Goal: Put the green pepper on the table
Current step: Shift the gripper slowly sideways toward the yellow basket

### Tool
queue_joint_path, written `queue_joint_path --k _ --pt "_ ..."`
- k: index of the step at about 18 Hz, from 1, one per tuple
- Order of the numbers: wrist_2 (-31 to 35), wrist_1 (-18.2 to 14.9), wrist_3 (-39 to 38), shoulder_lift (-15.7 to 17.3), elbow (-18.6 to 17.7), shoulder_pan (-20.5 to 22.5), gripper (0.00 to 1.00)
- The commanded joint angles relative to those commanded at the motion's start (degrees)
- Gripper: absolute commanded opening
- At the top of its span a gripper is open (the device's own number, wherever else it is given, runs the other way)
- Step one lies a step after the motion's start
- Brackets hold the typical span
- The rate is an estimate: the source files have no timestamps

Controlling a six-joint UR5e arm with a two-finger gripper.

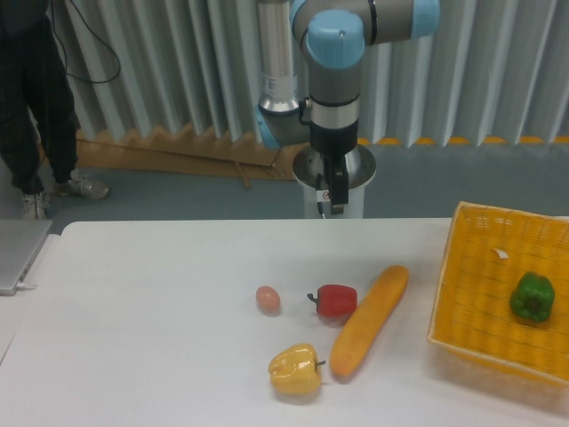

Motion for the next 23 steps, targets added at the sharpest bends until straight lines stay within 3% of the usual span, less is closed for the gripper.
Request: queue_joint_path --k 23 --pt "-0.4 0.6 -0.6 -1.5 0.1 2.4 1.00"
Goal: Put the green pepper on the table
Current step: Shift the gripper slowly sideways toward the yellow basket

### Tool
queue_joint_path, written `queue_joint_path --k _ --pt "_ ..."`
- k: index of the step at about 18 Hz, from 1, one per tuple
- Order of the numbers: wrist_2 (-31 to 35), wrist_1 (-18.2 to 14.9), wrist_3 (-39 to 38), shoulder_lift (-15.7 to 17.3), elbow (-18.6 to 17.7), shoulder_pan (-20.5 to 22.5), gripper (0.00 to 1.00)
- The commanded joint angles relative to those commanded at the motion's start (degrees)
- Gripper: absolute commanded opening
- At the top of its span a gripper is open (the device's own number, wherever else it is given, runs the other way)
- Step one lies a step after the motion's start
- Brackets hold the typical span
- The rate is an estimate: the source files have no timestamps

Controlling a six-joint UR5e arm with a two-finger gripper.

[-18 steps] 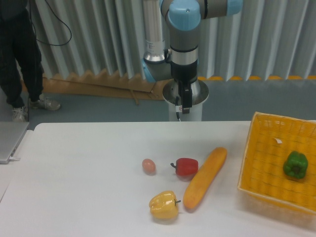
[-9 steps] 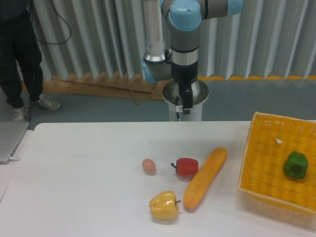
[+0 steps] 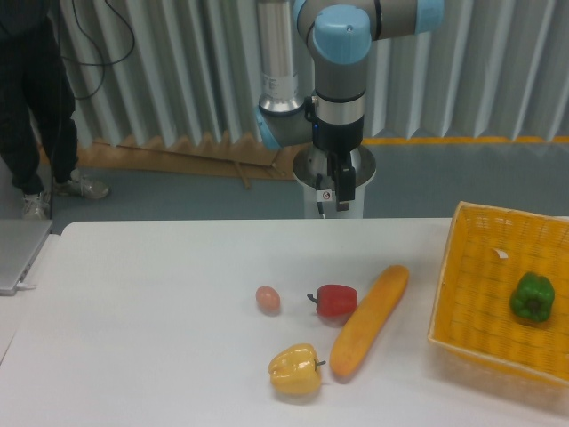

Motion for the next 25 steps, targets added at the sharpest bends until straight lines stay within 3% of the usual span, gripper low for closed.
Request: queue_joint_path --k 11,25 --pt "-2.3 -0.1 -1.6 0.2 0.0 2.8 1.00" --pt "-2.2 0.1 -1.7 -0.1 0.0 2.9 1.00"
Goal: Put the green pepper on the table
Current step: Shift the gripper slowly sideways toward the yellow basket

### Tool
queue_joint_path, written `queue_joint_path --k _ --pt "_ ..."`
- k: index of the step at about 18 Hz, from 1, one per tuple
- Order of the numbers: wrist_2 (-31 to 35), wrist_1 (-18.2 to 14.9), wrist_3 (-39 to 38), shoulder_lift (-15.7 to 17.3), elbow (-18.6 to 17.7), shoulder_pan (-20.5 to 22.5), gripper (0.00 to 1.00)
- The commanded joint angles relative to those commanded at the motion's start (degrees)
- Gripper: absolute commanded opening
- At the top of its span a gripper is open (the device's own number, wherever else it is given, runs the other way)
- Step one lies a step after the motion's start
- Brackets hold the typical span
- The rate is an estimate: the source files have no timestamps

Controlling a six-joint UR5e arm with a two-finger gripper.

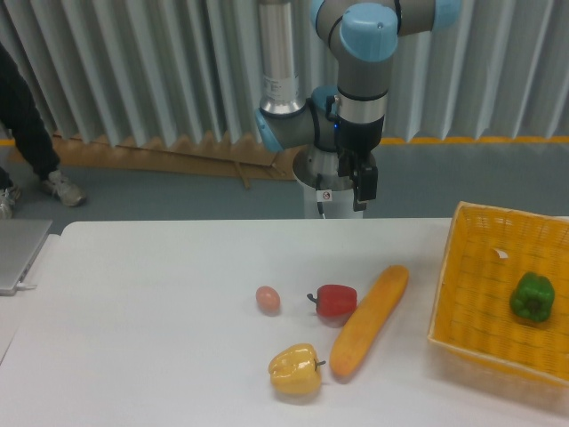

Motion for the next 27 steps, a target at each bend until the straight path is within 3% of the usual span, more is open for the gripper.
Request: queue_joint_path --k 27 --pt "0.4 1.8 0.0 -1.2 0.0 0.1 1.00"
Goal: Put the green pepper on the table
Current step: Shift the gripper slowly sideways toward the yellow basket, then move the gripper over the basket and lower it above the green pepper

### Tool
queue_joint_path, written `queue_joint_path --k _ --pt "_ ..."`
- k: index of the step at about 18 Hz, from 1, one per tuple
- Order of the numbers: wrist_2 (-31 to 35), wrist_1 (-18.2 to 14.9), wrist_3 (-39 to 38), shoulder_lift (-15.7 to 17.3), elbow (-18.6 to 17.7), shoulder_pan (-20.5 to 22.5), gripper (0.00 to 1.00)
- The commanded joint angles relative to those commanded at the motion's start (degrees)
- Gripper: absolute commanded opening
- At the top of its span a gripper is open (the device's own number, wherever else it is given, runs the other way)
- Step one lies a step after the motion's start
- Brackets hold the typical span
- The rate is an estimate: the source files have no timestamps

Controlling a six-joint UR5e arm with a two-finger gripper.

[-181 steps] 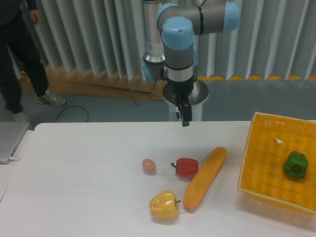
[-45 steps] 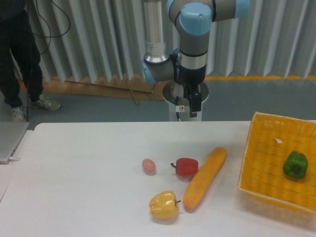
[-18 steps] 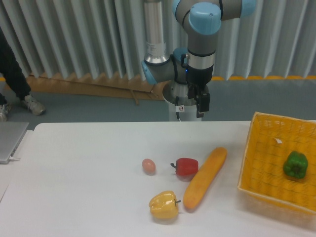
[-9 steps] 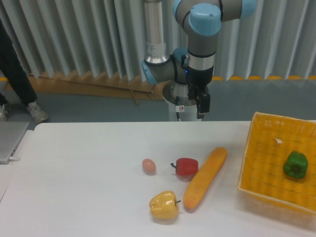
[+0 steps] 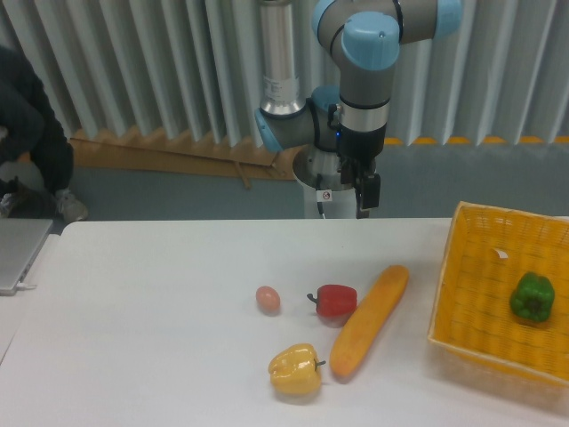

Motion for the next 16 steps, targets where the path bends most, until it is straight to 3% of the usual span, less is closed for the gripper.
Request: queue_joint_path --k 16 --pt "0.0 1.6 -0.3 -0.6 -0.1 -0.4 1.00"
